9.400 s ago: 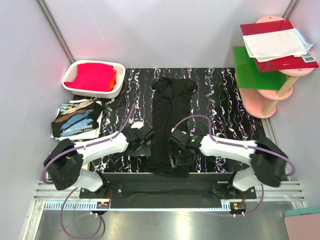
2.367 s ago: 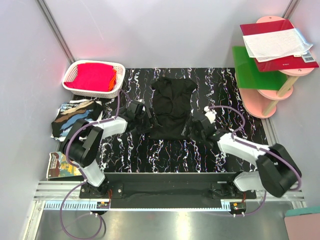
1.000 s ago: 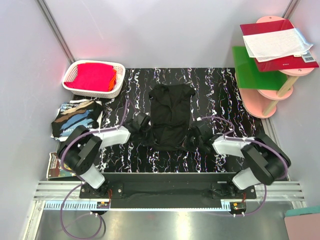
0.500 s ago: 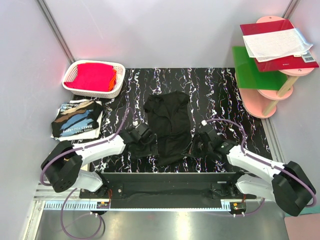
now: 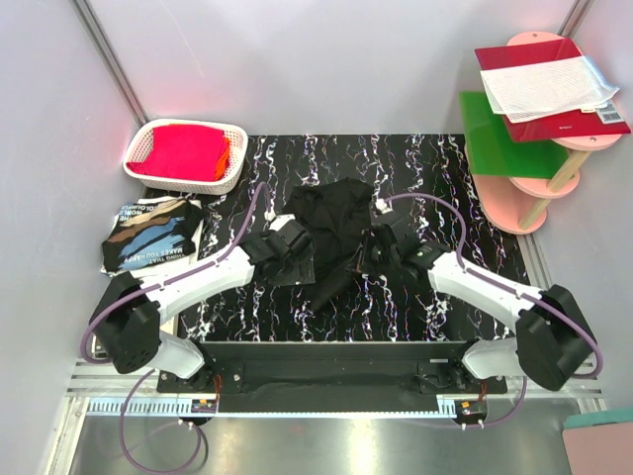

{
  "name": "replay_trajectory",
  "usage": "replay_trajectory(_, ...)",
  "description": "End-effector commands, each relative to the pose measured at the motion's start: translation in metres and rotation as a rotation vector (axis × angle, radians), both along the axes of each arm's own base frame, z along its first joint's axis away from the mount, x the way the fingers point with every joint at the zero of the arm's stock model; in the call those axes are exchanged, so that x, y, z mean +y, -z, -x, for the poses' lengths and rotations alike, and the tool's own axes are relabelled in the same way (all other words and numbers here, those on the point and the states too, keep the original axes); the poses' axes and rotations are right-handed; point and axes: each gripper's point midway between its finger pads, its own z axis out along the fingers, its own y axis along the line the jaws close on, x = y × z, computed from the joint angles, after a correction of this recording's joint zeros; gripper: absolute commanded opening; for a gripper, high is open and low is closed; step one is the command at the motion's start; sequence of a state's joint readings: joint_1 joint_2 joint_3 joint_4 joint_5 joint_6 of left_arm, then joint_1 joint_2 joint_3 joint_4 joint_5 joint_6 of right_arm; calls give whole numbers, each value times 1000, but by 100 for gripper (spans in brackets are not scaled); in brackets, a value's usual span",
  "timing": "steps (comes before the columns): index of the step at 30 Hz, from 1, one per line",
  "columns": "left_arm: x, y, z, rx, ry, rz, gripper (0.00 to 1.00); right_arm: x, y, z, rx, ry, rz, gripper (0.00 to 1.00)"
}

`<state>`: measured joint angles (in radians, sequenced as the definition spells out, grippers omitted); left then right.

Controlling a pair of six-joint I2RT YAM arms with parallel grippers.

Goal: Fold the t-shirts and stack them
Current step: Fold the long partially folded tshirt into a neat square

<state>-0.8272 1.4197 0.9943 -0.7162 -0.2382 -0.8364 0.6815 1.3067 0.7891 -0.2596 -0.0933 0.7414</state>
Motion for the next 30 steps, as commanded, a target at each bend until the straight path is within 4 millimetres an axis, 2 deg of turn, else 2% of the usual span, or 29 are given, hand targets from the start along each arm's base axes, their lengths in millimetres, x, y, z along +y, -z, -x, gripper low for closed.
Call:
replay_trajectory(1,17,-22,-18,-90,-43,-80,89,10,-30,-42,-155,4,39,0)
replay_trajectory(3,25,-34,-26,-130,-74,-102,89,13,-35,-49,-175,-5,45,0)
replay_trajectory(5,36,-43,-28,-147,-98,-128,89,12,-45,-64,-217,17,64,0)
replay_trajectory(10,77,-64,-40,-201,-216,-192,88,15,-68,-94,-290,51,84,0)
replay_trajectory(13,98,-86,-48,-255,-285,-227,88,12,-79,-115,-329,79,100,0)
replay_trajectory(17,107,-100,-55,-293,-288,-254,89,12,-82,-142,-353,98,129,0)
replay_trajectory(20,103,-94,-57,-274,-269,-268,92,16,-80,-167,-366,104,154,0)
replay_trajectory(23,98,-80,-58,-229,-253,-276,91,17,-73,-194,-367,114,175,1)
replay_trajectory(26,93,-60,-55,-181,-237,-286,91,11,-69,-223,-369,141,185,1)
replay_trajectory(30,90,-36,-50,-132,-217,-291,91,18,-69,-255,-374,118,145,1)
